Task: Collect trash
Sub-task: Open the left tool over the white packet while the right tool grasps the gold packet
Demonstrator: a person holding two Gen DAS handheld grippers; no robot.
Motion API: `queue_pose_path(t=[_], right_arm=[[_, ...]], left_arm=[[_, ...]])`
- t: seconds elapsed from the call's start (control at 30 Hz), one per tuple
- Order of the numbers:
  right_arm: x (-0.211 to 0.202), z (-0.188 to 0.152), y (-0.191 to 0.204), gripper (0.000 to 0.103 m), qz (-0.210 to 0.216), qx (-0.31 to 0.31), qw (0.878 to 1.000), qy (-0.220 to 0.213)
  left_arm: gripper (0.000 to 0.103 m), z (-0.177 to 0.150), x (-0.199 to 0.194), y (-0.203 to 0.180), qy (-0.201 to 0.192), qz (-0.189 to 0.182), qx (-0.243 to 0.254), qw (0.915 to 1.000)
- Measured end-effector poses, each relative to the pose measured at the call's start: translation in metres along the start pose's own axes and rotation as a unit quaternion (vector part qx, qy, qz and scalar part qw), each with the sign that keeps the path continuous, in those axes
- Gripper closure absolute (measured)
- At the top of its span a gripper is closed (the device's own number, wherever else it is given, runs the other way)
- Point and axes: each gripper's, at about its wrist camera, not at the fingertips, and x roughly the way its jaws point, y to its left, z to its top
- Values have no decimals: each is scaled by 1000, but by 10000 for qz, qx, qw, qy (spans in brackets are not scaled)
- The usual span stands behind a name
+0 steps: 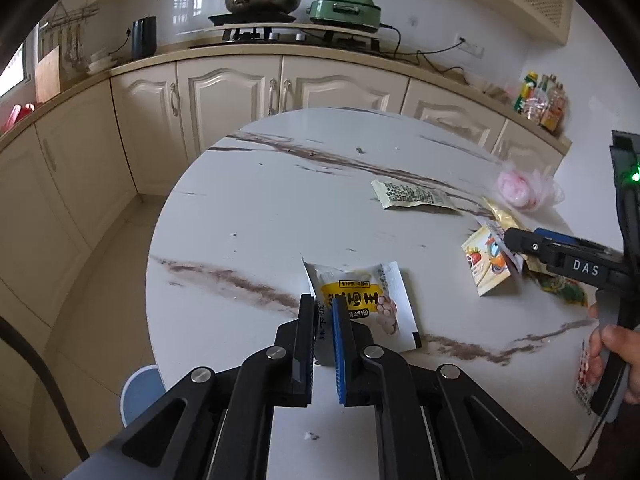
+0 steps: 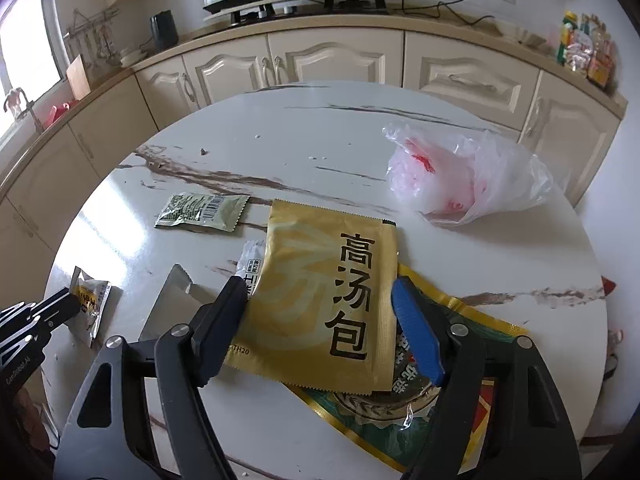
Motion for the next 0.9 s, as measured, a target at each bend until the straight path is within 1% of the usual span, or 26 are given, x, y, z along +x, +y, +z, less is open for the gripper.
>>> queue_pose_path(t=[0.03, 0.13, 0.17, 0.2, 0.27, 0.3, 0.33, 0.43, 0.47, 0.5, 0.53, 0.57, 0.6, 0.63, 0.67, 0.7, 0.77, 0.8, 0.87, 0.9], right_arm=[[-1, 0, 0, 33, 17, -18, 10000, -2], [-1, 0, -1, 34, 64, -32, 10000, 4], [-2, -1, -1, 34, 62, -37, 10000, 12], [-2, -1, -1, 36, 70, -30, 10000, 10], [-7, 0, 0, 49, 166, -47, 9998, -27], [-10, 1, 1, 58, 206, -26, 9998, -22], [-13, 2, 3, 63, 220, -90, 9997, -45], [-14, 3, 5, 65, 192, -87, 9998, -9], [-15, 3, 6, 65, 183, -77, 9998, 8], [-18, 4, 4, 66, 218, 52, 9997, -67], [-19, 6, 3, 64, 255, 112, 9996, -80], [-19, 7, 3, 61, 184, 105, 9998, -70], [-17, 10, 4, 46, -29, 48, 10000, -77], [-15, 11, 4, 33, -87, -2, 9999, -72], [-12, 12, 4, 31, -108, -43, 9999, -35], [-9, 13, 5, 32, -210, -88, 9997, -11], [-5, 14, 5, 27, -471, -170, 9987, -17], [-1, 15, 4, 23, -523, -163, 9985, 8], [5, 16, 1, 23, -531, -155, 9984, 107], [10, 17, -1, 18, -515, -117, 9984, 178]], left_arm=[[98, 0, -1, 0, -8, -8, 6, 10000], [91, -1, -5, 2, 35, -13, -64, 10000], [80, 0, -7, 1, 35, 9, -98, 9999], [59, 1, -10, 2, 11, 46, -162, 9999], [39, 3, -14, 3, -51, 106, -259, 9996], [39, 3, -16, 2, -68, 123, -256, 9996], [38, 4, -17, 1, -58, 130, -246, 9996], [34, 6, -16, -5, 20, 309, -125, 9994], [34, 6, -14, -7, 74, 328, -69, 9994], [34, 6, -12, -11, 117, 303, -10, 9995], [34, 5, -12, -13, 146, 297, 10, 9995], [34, 5, -11, -15, 170, 316, 24, 9994], [34, 4, -12, -17, 164, 318, 51, 9993], [34, 4, -13, -18, 159, 309, 70, 9994], [34, 4, -13, -19, 173, 318, 83, 9993], [34, 4, -12, -20, 185, 342, 96, 9992], [34, 4, -10, -21, 192, 363, 90, 9991], [34, 5, -10, -19, 211, 375, 71, 9990], [34, 5, -10, -19, 193, 374, 94, 9991], [34, 5, -9, -19, 199, 387, 117, 9990]])
